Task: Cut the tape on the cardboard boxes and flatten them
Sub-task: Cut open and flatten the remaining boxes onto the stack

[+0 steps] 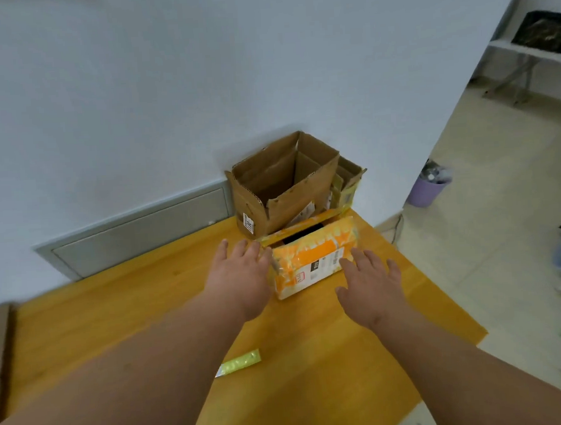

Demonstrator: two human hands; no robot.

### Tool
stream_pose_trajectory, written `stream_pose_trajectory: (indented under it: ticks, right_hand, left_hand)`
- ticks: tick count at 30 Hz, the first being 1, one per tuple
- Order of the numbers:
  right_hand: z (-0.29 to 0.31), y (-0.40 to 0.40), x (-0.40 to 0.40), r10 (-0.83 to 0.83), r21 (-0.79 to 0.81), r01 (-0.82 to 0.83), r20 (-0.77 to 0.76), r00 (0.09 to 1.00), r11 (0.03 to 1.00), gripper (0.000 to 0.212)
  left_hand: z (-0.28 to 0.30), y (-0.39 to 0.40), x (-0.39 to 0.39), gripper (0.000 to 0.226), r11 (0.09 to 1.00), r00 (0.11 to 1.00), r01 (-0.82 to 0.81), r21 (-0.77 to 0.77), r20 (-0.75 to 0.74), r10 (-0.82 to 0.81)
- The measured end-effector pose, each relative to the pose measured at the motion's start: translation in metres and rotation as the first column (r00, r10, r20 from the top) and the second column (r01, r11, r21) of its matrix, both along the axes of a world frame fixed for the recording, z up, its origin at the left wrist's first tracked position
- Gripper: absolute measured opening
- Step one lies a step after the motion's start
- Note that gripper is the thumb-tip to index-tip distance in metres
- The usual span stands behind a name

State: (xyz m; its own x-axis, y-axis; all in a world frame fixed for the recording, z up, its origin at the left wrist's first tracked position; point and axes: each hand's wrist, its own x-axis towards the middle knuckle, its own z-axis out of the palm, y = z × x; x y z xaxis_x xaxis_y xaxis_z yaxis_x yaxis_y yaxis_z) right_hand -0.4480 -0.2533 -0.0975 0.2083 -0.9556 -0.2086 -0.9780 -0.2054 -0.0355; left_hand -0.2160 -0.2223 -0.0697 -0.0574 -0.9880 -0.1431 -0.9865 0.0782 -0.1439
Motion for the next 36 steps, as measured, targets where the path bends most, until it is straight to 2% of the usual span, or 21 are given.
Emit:
stream_pose_trajectory:
  ticks: [6,10,14,20,22,24,27,31,36]
  right_hand:
    - [-0.016,-0.076,-0.033,0.003,0.001,-0.003,0.038,0.999,1.0,0.077]
    - [-0.028,-0.111,-0.043,0.005,0.081,-0.012,0.084,0.996,0.997,0.084]
    - [-0.045,-0.127,-0.044,0.029,0.165,-0.058,0.169,0.985,0.985,0.08]
    - [-0.052,-0.123,-0.047,-0.055,0.207,-0.031,0.397,0.916,0.978,0.052]
    - [-0.048,-0.119,-0.046,-0.036,0.207,-0.057,0.421,0.906,0.977,0.041]
    - [-0.042,-0.114,-0.042,-0.039,0.224,-0.066,0.433,0.9,0.972,0.041]
    - [-0.032,-0.103,-0.031,-0.116,0.286,-0.029,0.478,0.871,0.958,0.065]
    - [-0.022,-0.081,-0.009,-0.259,0.454,-0.012,0.53,0.807,0.891,0.093]
    - [-0.01,-0.04,0.031,-0.367,0.597,-0.092,0.599,0.712,0.797,0.084]
  left_hand:
    - [-0.024,-0.047,-0.036,0.085,0.99,0.99,-0.136,0.037,-0.016,0.137]
    - [-0.036,-0.063,-0.053,0.09,0.975,0.979,-0.202,0.088,-0.014,0.204]
    - [-0.046,-0.068,-0.064,0.089,0.951,0.958,-0.277,0.134,-0.033,0.284]
    - [-0.046,-0.066,-0.071,0.058,0.964,0.964,-0.261,0.052,-0.043,0.263]
    - [-0.041,-0.062,-0.067,0.05,0.961,0.962,-0.269,0.061,-0.037,0.272]
    - [-0.035,-0.056,-0.06,0.04,0.955,0.954,-0.292,0.057,-0.055,0.295]
    - [-0.02,-0.043,-0.042,0.029,0.923,0.914,-0.374,0.09,-0.132,0.383]
    - [0.0,-0.012,-0.005,0.021,0.9,0.847,-0.394,0.185,-0.308,0.434]
    - [0.021,0.048,0.047,0.026,0.849,0.672,-0.469,0.245,-0.524,0.523]
